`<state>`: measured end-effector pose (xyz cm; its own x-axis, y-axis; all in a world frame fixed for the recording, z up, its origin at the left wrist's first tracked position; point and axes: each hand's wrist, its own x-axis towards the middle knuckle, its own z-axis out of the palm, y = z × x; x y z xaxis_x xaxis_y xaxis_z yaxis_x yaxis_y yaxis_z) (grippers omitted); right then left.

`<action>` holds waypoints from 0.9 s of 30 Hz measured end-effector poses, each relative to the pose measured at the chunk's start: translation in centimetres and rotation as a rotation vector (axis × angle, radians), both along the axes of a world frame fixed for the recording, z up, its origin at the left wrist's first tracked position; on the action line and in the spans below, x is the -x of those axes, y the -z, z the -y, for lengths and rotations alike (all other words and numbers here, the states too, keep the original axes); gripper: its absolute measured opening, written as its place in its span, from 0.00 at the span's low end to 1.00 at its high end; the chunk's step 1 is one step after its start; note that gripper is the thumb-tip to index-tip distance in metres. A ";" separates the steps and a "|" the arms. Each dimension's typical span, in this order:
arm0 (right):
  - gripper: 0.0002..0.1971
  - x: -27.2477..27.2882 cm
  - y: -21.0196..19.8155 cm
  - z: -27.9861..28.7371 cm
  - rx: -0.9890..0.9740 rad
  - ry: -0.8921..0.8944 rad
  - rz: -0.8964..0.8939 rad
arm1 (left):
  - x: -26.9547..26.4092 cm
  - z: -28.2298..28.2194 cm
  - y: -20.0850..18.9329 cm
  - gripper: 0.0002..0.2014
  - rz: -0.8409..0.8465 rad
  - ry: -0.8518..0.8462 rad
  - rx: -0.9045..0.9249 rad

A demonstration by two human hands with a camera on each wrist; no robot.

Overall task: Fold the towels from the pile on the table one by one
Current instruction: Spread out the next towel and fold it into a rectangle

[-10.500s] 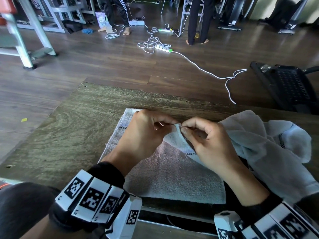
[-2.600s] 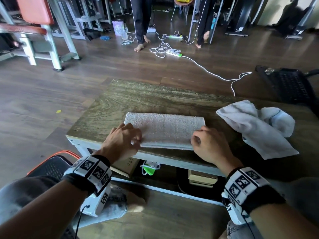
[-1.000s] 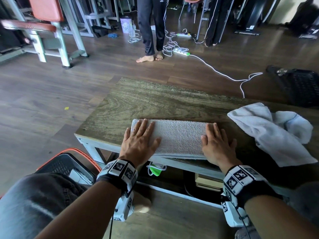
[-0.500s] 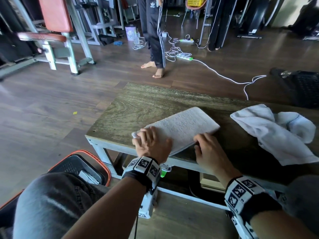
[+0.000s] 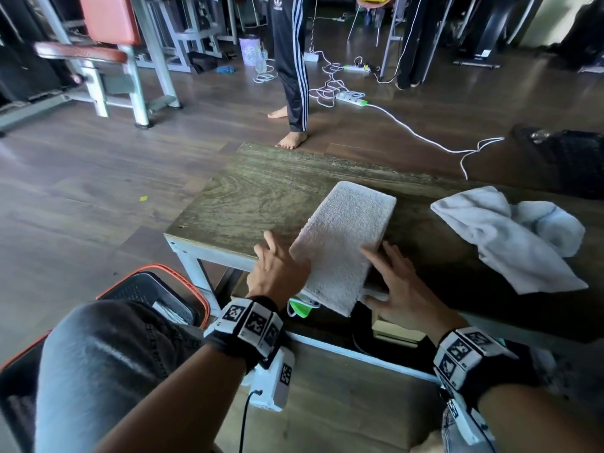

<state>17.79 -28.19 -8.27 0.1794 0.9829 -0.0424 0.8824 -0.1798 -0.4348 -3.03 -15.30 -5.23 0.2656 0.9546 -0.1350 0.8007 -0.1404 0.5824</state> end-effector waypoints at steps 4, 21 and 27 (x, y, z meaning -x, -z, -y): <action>0.50 0.8 0.0 -0.1 0.036 0.011 0.127 | -0.2 -0.3 0.0 0.30 -0.005 0.059 0.022; 0.37 3.6 -1.0 -0.2 -0.002 0.156 0.128 | 1.5 -1.1 -1.9 0.22 0.607 0.237 0.234; 0.25 2.3 -1.6 0.9 -0.172 0.124 -0.157 | 1.8 -1.1 -0.2 0.21 0.485 0.422 -0.110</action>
<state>15.52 -29.09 -6.63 0.3029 0.9491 0.0866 0.7776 -0.1936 -0.5983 -4.83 -14.17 -5.03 0.6267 0.7567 0.1864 0.3142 -0.4643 0.8281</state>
